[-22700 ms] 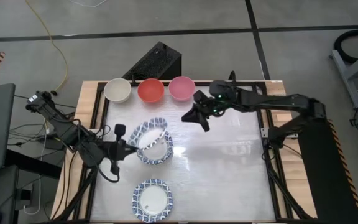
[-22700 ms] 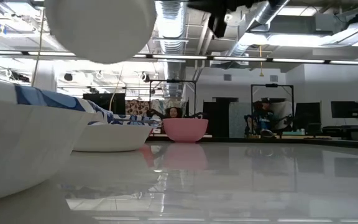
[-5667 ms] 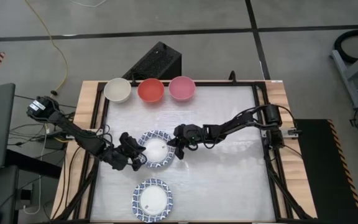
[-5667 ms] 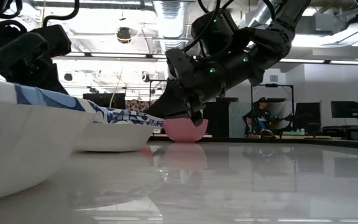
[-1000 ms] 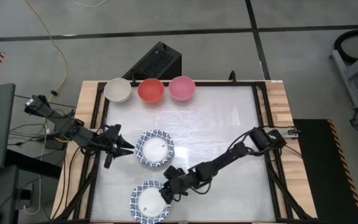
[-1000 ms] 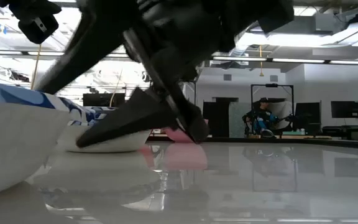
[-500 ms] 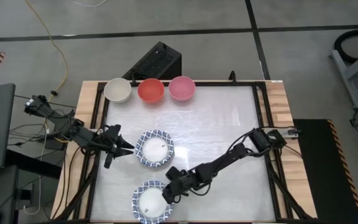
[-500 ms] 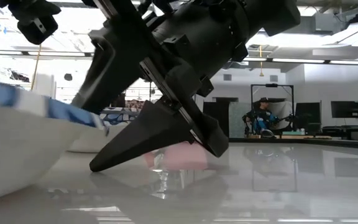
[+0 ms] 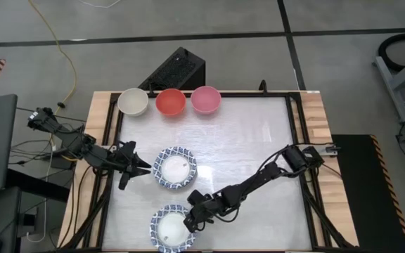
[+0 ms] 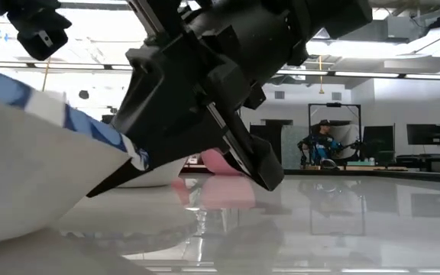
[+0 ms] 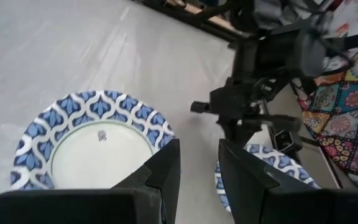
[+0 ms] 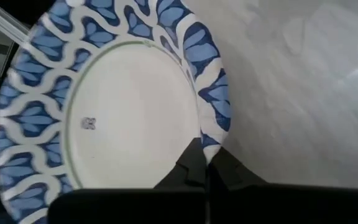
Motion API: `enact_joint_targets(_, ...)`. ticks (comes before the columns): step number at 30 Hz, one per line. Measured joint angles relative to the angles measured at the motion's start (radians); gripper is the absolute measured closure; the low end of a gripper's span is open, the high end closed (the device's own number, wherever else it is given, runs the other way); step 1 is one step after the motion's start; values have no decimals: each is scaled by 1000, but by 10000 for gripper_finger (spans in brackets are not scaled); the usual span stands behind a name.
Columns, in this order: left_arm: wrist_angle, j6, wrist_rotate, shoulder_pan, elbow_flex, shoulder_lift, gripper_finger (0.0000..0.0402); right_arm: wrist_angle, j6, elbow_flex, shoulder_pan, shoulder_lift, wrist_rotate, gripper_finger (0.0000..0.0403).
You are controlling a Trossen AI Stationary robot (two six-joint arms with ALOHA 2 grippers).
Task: Nest bowls inside each other by size order
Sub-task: Stack the white patterned bowl on top of the white patterned bowl
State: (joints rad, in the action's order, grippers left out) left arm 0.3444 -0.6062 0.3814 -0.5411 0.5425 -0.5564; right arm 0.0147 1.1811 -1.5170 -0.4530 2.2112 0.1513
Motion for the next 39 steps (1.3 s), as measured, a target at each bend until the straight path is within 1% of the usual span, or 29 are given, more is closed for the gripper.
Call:
enact_joint_targets(5, 83, -90, 56, 0, 0, 0, 303, 18, -11, -31, 0, 2, 3, 392)
enact_joint_targets(8, 121, -115, 77, 0, 0, 0, 303, 37, -15, -52, 3, 2, 7, 392)
enact_joint_targets(11, 127, -113, 77, 0, 0, 0, 303, 67, -16, -77, 6, 2, 8, 391)
enact_joint_targets(20, 132, -110, 78, 0, 0, 0, 303, 224, -112, -199, 24, 2, 8, 391)
enact_joint_targets(27, 143, -83, 78, 0, 0, 0, 303, 250, -170, -249, 45, 2, 22, 390)
enact_joint_targets(32, 140, -87, 78, 0, 0, 0, 303, 277, -172, -295, 58, 2, -22, 390)
enact_joint_targets(35, 140, -86, 82, 0, 0, 0, 303, 324, -193, -339, 62, 2, -45, 390)
enact_joint_targets(39, 140, -74, 107, 0, 0, 0, 303, 375, -226, -377, 62, 2, -37, 390)
